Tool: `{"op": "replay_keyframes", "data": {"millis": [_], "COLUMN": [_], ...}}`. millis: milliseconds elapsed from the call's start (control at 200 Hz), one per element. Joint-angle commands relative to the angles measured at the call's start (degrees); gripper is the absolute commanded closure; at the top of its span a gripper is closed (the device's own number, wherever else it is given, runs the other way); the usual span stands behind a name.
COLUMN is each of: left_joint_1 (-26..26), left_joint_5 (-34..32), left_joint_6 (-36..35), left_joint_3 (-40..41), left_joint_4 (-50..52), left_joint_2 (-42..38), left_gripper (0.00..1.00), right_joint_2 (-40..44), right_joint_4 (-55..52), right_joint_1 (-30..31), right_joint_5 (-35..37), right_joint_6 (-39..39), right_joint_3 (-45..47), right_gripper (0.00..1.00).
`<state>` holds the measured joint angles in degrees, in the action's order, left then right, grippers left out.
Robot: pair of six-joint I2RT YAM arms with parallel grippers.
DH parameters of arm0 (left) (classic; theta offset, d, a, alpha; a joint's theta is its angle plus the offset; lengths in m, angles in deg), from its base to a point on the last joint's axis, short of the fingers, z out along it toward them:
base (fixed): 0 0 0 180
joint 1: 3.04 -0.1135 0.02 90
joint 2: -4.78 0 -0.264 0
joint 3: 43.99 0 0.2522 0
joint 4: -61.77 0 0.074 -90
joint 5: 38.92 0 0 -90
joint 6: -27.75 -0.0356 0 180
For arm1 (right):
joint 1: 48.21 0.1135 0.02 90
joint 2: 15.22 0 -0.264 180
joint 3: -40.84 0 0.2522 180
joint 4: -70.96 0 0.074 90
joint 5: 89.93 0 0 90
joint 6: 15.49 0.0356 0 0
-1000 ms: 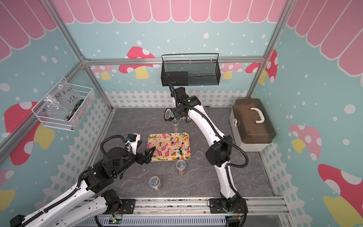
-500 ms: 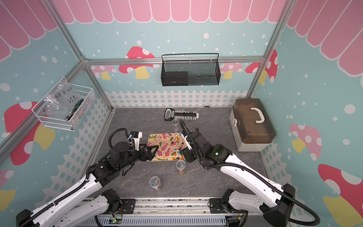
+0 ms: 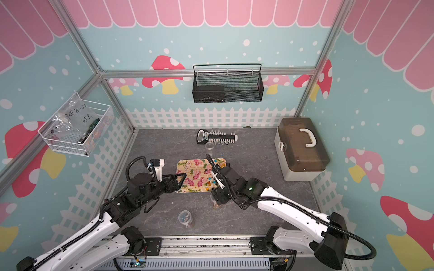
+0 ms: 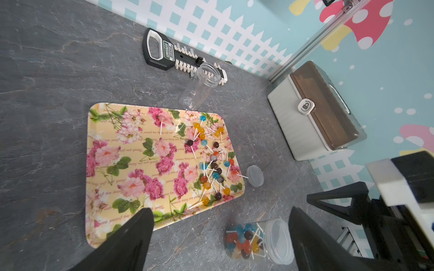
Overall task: Pour the candies out of the jar
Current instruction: Pick up the jar from the center of the board.
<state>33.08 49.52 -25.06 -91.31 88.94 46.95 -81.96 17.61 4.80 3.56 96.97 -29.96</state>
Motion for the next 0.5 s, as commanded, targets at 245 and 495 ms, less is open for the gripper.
{"op": "replay_keyframes", "data": {"millis": [245,495], "left_joint_1": [-0.2,-0.3], "left_joint_5": [-7.3,-3.3], "left_joint_6": [-0.2,-4.0], "left_joint_3": [0.2,-0.5], "left_joint_4": [3.9,1.3], "left_joint_2": [-1.3,3.5], "left_gripper": [0.06,0.05], "right_joint_2": [-5.6,-6.1], "right_joint_4": [-4.7,-1.9], "right_joint_1": [0.4,1.1], "right_joint_5": [-3.7,-3.7], "right_joint_6": [-0.6,5.3], "right_joint_3": [-2.1,0.1], "right_gripper": [0.13,0.13]}}
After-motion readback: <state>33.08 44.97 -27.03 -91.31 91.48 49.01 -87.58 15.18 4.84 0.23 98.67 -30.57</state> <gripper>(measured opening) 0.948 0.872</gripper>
